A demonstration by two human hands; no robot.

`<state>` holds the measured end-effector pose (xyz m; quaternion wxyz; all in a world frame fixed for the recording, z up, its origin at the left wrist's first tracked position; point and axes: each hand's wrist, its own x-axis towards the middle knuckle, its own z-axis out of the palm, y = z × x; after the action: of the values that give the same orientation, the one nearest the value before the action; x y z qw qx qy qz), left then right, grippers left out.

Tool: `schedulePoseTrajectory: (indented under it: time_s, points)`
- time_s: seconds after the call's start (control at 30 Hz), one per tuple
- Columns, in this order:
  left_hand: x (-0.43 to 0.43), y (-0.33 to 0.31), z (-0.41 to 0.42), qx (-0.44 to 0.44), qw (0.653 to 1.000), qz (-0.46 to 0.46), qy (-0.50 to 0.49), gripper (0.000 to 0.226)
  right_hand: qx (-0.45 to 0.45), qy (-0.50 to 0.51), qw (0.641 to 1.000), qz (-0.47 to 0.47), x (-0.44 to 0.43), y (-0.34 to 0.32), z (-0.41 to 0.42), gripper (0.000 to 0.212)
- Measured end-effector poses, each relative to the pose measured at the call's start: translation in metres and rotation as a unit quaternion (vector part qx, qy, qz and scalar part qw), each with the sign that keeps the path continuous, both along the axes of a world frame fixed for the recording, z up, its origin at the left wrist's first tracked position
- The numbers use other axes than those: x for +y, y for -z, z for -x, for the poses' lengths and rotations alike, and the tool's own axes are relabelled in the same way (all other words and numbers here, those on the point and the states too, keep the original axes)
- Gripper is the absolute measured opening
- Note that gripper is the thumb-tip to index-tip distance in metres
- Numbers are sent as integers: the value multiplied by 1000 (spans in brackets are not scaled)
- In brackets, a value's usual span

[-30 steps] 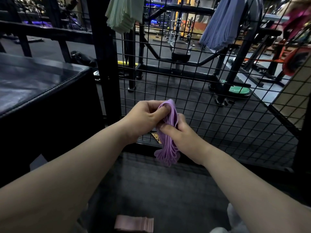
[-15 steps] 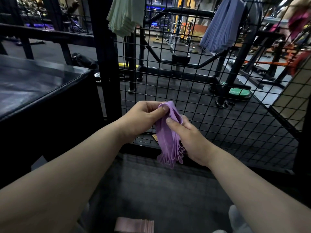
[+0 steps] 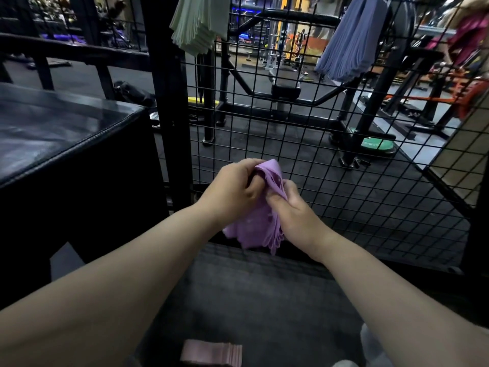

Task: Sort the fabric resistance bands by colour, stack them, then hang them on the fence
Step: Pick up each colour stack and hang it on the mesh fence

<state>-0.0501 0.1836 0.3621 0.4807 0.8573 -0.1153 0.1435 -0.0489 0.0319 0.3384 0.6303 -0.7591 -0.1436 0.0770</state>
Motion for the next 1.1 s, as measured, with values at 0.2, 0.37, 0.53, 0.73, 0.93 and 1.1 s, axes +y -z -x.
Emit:
schedulePoseTrajectory:
  time_s: [0.2,0.37,0.53,0.73,0.93,1.1]
  points:
    - [0,0,0,-13,999,-43,-29,30,-85,54,992,74,1,1,-6,25]
    - [0,-3,1,-17,994,-94,-48,42,-1,16,997,74,-6,-3,-9,46]
    - [1,-3,1,-23,993,-109,-24,39,92,-70,992,-51,-9,-17,-11,66]
    - [0,0,4,-37,989,-141,24,42,146,-14,983,-106,-18,-22,-18,52]
    - [3,3,7,-51,981,-181,40,49,151,-2,979,-136,-17,-29,-11,48]
    - [6,3,7,44,989,-7,140,61,170,-12,974,-151,-19,-36,-6,37]
